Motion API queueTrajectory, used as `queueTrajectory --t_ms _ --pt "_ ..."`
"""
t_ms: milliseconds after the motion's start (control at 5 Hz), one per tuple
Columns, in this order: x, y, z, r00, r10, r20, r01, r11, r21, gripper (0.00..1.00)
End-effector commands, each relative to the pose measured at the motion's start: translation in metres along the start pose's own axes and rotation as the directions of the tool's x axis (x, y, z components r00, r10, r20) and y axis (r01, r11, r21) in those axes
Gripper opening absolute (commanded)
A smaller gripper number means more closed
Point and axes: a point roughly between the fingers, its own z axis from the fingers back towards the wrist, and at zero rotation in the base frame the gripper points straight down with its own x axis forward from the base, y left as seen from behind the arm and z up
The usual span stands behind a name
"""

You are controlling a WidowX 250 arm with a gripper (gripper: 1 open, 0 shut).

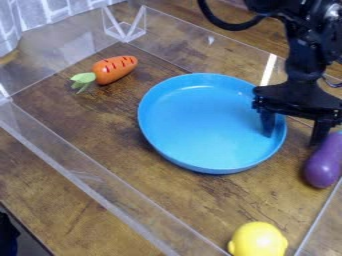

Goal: Remove the purple eggplant from the blue tray and put it on the table

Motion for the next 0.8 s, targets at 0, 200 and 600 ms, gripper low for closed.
queueTrajectory --t_ms 0,200,600 --pt "-0.0005 0.0068 -0.0226 0.996 -0.079 -0.052 0.079 0.997 0.005 1.0" --pt "0.0 0.0063 -0.0263 0.996 -0.071 -0.06 0.072 0.997 0.017 0.0" --pt "-0.0035 0.0152 -0.028 0.996 -0.062 -0.064 0.064 0.997 0.034 0.0"
